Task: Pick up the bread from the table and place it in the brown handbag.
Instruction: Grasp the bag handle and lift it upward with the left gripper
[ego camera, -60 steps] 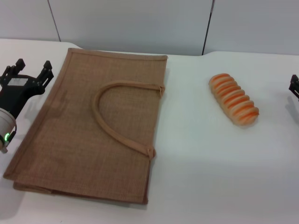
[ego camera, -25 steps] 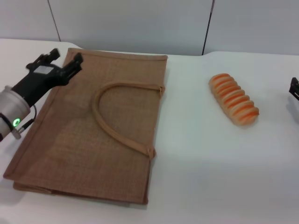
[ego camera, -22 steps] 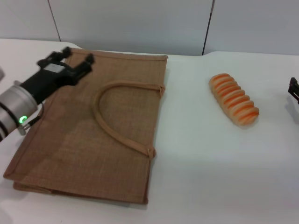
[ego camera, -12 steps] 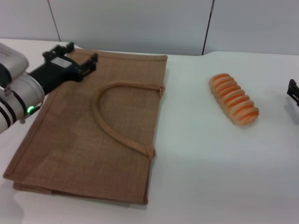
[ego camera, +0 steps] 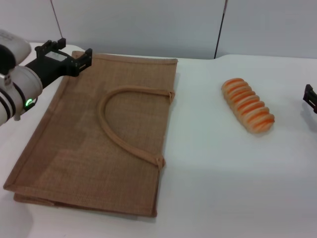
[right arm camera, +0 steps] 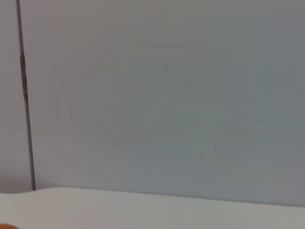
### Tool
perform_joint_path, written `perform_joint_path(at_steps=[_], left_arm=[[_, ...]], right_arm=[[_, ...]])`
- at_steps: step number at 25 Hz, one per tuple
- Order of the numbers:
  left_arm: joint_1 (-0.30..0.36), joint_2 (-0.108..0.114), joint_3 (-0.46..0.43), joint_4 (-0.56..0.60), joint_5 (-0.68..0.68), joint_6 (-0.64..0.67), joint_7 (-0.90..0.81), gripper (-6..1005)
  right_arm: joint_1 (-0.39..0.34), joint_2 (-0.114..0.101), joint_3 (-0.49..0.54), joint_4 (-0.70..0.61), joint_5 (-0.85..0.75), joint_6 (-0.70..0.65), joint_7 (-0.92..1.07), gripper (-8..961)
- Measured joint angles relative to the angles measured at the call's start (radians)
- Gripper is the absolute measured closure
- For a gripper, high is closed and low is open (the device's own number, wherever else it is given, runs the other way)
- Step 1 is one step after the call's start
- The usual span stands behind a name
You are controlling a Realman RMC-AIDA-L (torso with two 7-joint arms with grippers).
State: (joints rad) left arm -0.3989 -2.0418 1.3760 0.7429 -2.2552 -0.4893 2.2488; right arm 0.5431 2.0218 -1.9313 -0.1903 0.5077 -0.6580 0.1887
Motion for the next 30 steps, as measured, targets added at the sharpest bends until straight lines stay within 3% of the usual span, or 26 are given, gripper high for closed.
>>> perform_joint_path(at_steps=[6, 11, 17, 23, 30], left_arm=[[0.037, 0.002, 0.127, 0.165, -0.003, 0.267, -0.038, 242], [0.040, 0.010, 0.233, 0.216, 0.001, 0.375, -0.158, 243], [0.044, 0.011, 0.293, 0.253, 0.002, 0.391, -0.251, 244], [0.065, 0.009, 0.292, 0.328, -0.003, 0.365, -0.273, 245], [0.087, 0.010, 0.179, 0.349, -0.052, 0.110, -0.296, 246]], right_arm=[[0.003, 0.000, 0.000, 0.000, 0.000, 0.000, 0.000, 117], [0.004, 0.000, 0.000, 0.000, 0.000, 0.007, 0.000, 117], [0.004, 0.000, 0.000, 0.000, 0.000, 0.014, 0.000, 117], [0.005, 0.000, 0.000, -0.005, 0.000, 0.014, 0.000, 117], [0.007, 0.000, 0.000, -0.007, 0.002, 0.014, 0.000, 117]])
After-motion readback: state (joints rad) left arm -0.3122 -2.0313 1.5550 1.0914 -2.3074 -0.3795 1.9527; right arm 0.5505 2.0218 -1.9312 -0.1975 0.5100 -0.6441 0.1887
